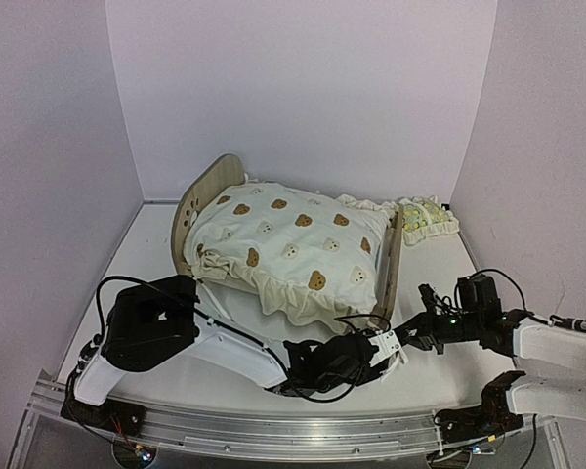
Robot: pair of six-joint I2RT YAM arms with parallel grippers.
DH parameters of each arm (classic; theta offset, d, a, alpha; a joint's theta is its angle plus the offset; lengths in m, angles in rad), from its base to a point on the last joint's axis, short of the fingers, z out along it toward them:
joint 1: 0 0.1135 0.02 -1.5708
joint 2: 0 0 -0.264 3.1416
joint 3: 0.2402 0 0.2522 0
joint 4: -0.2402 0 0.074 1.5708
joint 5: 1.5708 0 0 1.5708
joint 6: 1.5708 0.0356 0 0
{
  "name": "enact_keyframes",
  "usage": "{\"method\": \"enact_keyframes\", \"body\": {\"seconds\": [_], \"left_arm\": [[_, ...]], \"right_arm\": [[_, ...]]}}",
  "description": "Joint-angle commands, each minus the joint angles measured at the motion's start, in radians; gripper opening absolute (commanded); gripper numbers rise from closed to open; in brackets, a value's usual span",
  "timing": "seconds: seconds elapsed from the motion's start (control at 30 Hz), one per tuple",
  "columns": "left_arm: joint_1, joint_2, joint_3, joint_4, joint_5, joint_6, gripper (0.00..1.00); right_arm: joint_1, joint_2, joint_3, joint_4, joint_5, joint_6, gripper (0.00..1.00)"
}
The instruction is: Set up the pet bed
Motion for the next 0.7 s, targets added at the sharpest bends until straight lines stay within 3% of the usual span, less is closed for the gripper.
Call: {"method": "enact_keyframes", "body": {"seconds": [0.0,0.2,0.47,0.67], "left_arm": [[-0.011,-0.084,-0.054,-0.048,-0.013,-0.030,0.47],[-0.046,-0.137,-0.064,-0.152,-0.035,-0.064,0.51],[-0.054,-0.165,-0.087,-0.167,0.240,-0.174,0.54],[-0.046,-0.072,0.005,-0.160,0.271,-0.189,0.54]], "right_arm": [[-0.001,0.002,0.011,0.022,0.025,0.011,0.00],[-0.002,0.009,0.017,0.023,0.044,0.017,0.00],[-0.002,-0.003,0.014,0.023,0.062,0.025,0.00],[-0.002,-0.011,0.014,0.023,0.063,0.030,0.00]]}}
